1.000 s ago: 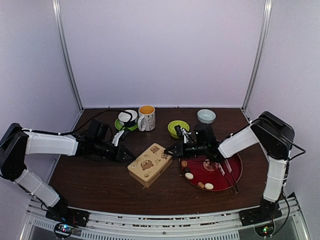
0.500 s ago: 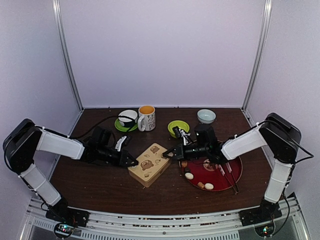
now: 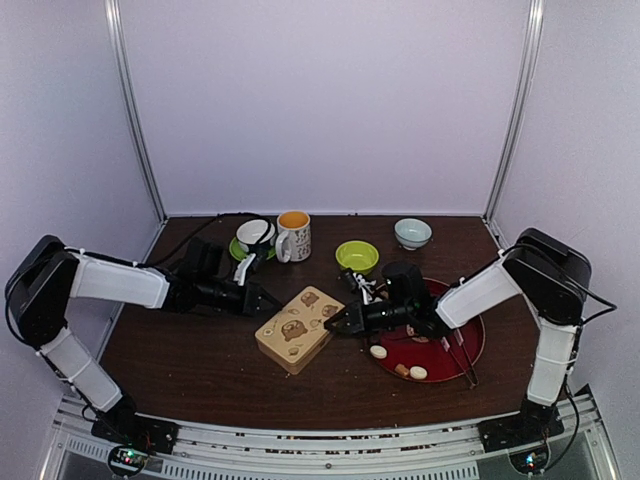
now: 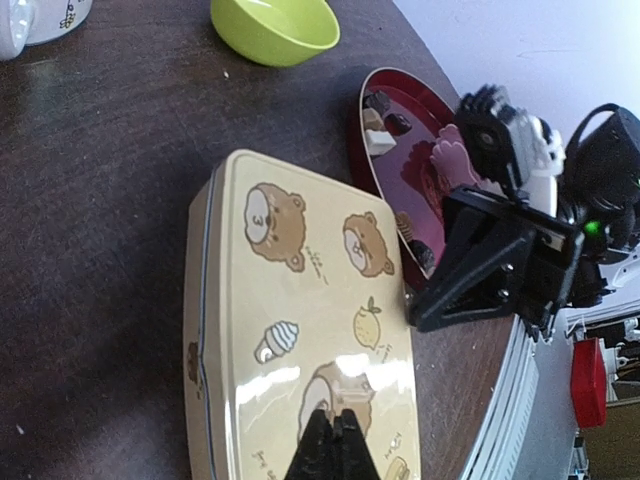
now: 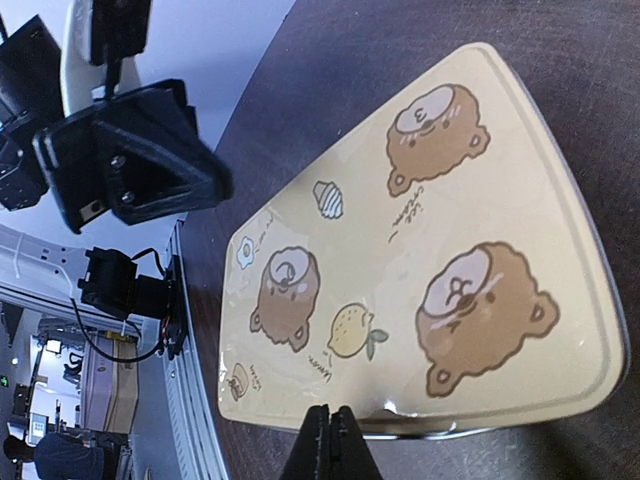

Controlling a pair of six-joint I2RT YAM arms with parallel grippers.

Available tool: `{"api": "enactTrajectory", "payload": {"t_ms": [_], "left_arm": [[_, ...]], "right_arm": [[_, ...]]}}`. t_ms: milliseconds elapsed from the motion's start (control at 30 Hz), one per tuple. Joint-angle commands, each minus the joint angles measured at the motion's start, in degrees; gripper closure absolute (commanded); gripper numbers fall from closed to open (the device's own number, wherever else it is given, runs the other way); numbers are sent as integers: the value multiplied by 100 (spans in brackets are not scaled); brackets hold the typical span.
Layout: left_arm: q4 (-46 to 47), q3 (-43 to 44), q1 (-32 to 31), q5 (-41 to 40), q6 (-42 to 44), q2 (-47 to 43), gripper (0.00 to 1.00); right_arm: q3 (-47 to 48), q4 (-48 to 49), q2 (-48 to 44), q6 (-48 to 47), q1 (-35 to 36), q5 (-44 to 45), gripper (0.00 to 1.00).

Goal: Pack the chocolate

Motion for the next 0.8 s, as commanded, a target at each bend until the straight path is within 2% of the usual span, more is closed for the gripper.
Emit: {"api": "enactTrajectory", "payload": {"t_ms": [0,133,433,567,767], "left_arm": [[470,256,46,97,33,628,100],[95,390,42,56,184,919,100],[-340,287,36,20,252,14,100],[-368,92,27,36,260,-155,100],[37,-202,32,70,170,212,100]], "right_arm": [[-135,287,-422,102,207,-65,100],[1,926,-285,442,462,-520,100],[124,691,687,505,551,17,100],[224,329,479,284,556,41,100],[482,8,28,-124,798,-422,100]]}}
